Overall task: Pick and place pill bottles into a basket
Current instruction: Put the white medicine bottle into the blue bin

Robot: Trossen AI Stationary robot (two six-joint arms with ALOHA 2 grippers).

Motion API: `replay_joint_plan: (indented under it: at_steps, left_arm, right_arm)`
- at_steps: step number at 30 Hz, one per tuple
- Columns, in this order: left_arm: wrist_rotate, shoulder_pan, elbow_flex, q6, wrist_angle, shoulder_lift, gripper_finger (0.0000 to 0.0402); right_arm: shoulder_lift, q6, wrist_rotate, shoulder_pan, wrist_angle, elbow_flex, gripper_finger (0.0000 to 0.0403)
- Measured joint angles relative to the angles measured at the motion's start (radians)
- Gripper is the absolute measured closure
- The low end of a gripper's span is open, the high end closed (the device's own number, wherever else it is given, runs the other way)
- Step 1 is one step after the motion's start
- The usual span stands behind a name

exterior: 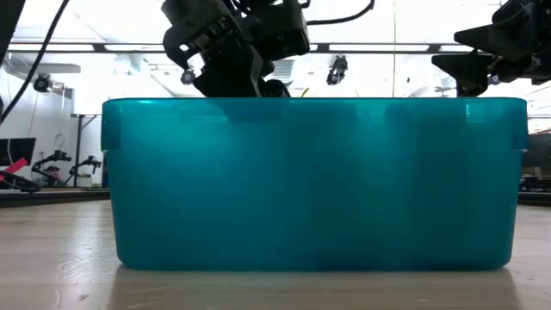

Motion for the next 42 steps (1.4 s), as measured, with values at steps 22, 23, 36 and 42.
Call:
replay_joint_plan:
  at_steps: [22, 23, 36, 42]
  left_arm:
    - [0.001, 0.010, 0.001, 0.000, 0.007, -0.001, 0.0196]
    - [0.001, 0.010, 0.001, 0.000, 0.011, -0.001, 0.0203]
    - [0.011, 0.010, 0.000, 0.001, 0.030, -0.003, 0.0245]
    - [0.014, 0.010, -0.010, 0.004, 0.032, -0.004, 0.0245]
  right_arm:
    - [0.000, 0.000, 0.000, 0.000, 0.000, 0.000, 0.0151]
    - [0.000, 0.000, 0.000, 0.000, 0.000, 0.000, 0.0150]
    - [0.000, 0.000, 0.000, 0.000, 0.000, 0.000, 0.0156]
    - [0.000, 0.000, 0.000, 0.000, 0.000, 0.000, 0.0150]
